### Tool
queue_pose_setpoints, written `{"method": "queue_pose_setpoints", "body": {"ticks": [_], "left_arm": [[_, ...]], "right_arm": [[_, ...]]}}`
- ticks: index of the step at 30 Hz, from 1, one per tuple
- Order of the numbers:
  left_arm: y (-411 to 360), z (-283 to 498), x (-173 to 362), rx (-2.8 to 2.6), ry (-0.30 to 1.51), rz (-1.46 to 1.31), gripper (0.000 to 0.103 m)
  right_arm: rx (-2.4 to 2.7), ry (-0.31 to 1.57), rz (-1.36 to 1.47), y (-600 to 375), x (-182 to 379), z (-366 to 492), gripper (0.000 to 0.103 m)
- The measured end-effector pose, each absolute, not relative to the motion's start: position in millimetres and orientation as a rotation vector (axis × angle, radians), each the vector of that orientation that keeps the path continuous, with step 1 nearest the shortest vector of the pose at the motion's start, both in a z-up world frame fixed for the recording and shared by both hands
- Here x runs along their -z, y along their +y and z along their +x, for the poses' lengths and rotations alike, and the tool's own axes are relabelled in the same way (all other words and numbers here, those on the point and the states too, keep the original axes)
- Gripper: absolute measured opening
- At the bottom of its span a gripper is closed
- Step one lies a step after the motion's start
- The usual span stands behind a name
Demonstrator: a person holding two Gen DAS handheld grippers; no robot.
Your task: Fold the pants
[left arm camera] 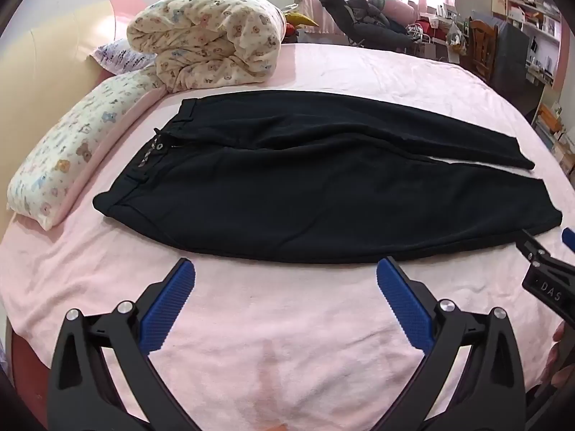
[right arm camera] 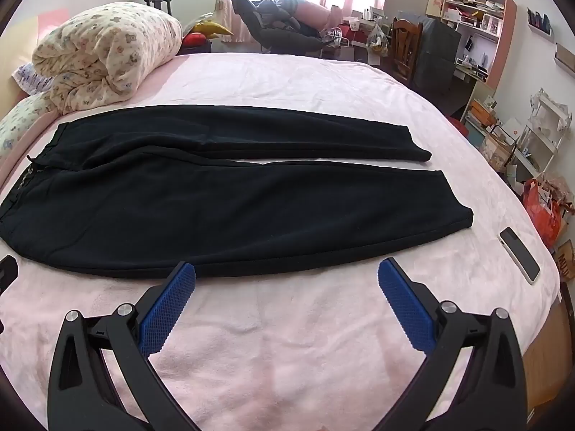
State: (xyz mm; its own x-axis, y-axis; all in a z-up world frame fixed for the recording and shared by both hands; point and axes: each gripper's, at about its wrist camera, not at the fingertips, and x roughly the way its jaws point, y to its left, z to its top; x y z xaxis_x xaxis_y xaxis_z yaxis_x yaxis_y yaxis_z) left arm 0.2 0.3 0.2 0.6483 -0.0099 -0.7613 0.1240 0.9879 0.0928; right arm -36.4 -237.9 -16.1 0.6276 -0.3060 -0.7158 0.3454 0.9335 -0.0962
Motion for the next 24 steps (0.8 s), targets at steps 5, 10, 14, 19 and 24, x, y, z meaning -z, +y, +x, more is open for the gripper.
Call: {"method": "queue_pose_setpoints", "body": {"ticks": [5, 10, 14, 19, 24], "left_arm": [[3, 1, -1, 0.096, 0.863, 0.106, 0.101], [-2, -6, 4, 0.101, 0.856, 0.122, 0.101], [-3, -5, 5, 0.107, 0.852, 0.124, 0.101], [-4, -4, 0, 0.107, 0.851, 0.121, 0.101], [-4, -4, 0, 0.108, 0.849, 0.124, 0.101]], "right_arm": [[0.367, 0.807, 0.050, -239, 16, -36, 0.102], [0.367, 0.809, 0.062, -243, 16, -37, 0.102], [0.368, 0.808, 0.062, -241, 16, -37, 0.102], [0.369, 0.810, 0.061, -239, 15, -38, 0.102], [0.369, 0.810, 0.062, -240, 14, -38, 0.102]]}}
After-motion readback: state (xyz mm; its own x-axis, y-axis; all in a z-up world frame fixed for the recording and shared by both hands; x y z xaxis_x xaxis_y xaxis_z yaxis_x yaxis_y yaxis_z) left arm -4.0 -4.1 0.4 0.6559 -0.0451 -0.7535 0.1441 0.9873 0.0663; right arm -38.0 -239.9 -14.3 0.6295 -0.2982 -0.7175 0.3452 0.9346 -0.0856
